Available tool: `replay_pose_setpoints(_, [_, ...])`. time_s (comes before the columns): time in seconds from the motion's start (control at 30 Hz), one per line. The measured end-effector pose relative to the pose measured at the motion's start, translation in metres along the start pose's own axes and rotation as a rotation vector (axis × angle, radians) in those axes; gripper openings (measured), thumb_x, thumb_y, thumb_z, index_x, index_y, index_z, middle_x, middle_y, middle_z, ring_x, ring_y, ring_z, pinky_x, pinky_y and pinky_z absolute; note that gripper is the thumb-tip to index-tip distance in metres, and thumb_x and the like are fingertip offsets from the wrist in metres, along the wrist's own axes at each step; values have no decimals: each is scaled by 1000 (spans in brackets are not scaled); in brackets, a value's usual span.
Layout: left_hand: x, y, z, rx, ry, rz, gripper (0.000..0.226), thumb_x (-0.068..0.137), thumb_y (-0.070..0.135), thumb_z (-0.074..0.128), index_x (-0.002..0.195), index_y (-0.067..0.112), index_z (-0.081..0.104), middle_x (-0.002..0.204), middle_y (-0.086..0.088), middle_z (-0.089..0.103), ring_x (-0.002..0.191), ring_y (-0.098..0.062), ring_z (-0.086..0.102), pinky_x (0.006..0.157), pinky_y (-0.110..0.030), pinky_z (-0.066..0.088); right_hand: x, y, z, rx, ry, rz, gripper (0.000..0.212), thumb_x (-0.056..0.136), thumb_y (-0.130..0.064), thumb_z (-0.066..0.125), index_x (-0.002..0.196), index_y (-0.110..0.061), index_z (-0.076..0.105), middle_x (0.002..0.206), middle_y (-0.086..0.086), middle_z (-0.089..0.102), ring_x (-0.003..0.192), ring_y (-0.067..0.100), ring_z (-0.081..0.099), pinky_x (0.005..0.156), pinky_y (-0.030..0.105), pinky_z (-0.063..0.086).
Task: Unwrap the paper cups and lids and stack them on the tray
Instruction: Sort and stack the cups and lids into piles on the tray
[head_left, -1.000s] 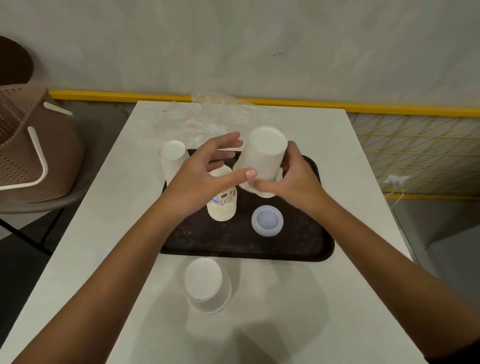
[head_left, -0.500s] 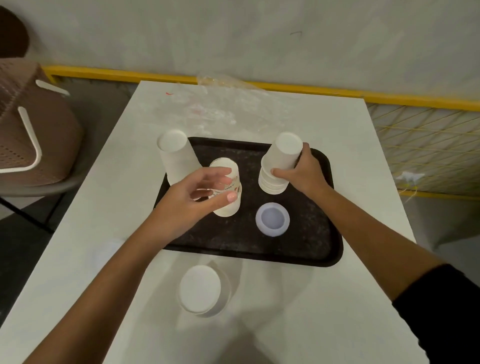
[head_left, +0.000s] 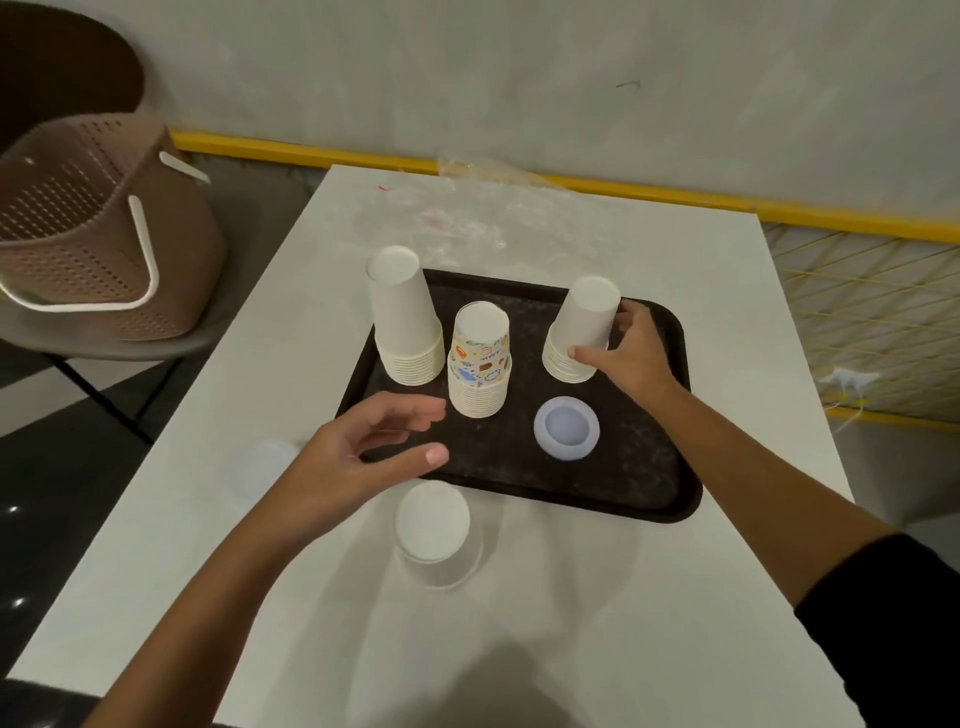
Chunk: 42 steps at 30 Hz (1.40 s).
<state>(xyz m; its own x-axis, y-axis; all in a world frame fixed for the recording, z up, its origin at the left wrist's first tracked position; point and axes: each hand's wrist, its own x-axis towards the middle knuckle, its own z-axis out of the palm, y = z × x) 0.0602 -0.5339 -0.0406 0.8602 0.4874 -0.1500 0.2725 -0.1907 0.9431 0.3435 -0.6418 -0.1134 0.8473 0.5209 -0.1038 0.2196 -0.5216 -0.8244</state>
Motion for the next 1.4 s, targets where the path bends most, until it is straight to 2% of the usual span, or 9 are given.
replay_pose_setpoints(0.13, [-19, -12, 1, 95, -89, 16, 73, 47, 66, 75, 114, 53, 50, 120, 28, 55, 116, 3, 50, 98, -16, 38, -29, 3, -7, 24, 104, -83, 87, 72, -17, 78, 142, -10, 26, 148, 8, 33, 135, 21, 35, 108, 29, 30])
replay_pose_setpoints(0.3, [-36, -34, 12, 201, -177, -65, 101, 38, 72, 76, 126, 55, 29, 129, 37, 38, 120, 14, 36, 91, 1, 30, -67, 5, -11, 35, 35, -161, 79, 72, -19, 78, 138, -13, 34, 142, 4, 40, 125, 10, 41, 97, 19, 32])
replay_pose_setpoints(0.53, [-37, -42, 29, 211, -42, -22, 69, 59, 30, 85, 115, 44, 47, 113, 32, 51, 107, 15, 43, 79, 1, 36, -109, -1, -3, 40, -102, -176, 59, 79, -19, 72, 131, -14, 44, 133, 1, 50, 120, 13, 47, 95, 20, 38])
replay_pose_setpoints(0.83, [-35, 3, 11, 97, -5, 20, 73, 39, 60, 77, 106, 51, 50, 103, 35, 58, 100, 11, 55, 75, -5, 45, -151, -45, -6, 45, -680, -218, 69, 76, -15, 74, 135, -22, 38, 134, -9, 46, 125, 1, 41, 109, 18, 28])
replay_pose_setpoints(0.93, [-29, 21, 8, 67, -2, 70, 68, 51, 53, 83, 107, 52, 46, 101, 36, 58, 99, 11, 55, 71, -5, 47, -156, -62, -6, 57, -741, -237, 78, 73, -20, 77, 137, -27, 33, 137, -13, 44, 126, -1, 40, 106, 15, 30])
replay_pose_setpoints(1.07, [-13, 40, 6, 77, 9, 115, 69, 49, 53, 84, 107, 48, 48, 104, 25, 59, 99, 2, 57, 70, -13, 50, -155, -84, -6, 81, -654, -284, 81, 68, -25, 81, 135, -29, 35, 128, -14, 52, 119, 3, 49, 99, 21, 43])
replay_pose_setpoints(1.17, [2, 47, 8, 157, 25, 172, 73, 48, 53, 78, 113, 43, 47, 116, 18, 54, 109, -5, 53, 84, -21, 47, -146, -91, -6, 76, -556, -317, 81, 66, -29, 82, 133, -28, 36, 120, -15, 54, 111, 8, 54, 93, 25, 49])
replay_pose_setpoints(1.3, [20, 54, 11, 202, 18, 215, 68, 56, 51, 72, 113, 55, 35, 120, 23, 45, 110, 3, 48, 84, -9, 43, -125, -90, -14, 56, -440, -316, 81, 67, -31, 80, 134, -24, 34, 116, -17, 46, 107, 4, 47, 79, 11, 42])
replay_pose_setpoints(1.4, [31, 47, 9, 182, 32, 198, 70, 59, 49, 70, 121, 48, 38, 121, 16, 49, 110, 0, 50, 87, -11, 43, -99, -82, -26, 11, -288, -284, 81, 68, -31, 80, 134, -21, 34, 117, -13, 45, 107, 4, 44, 85, 18, 40])
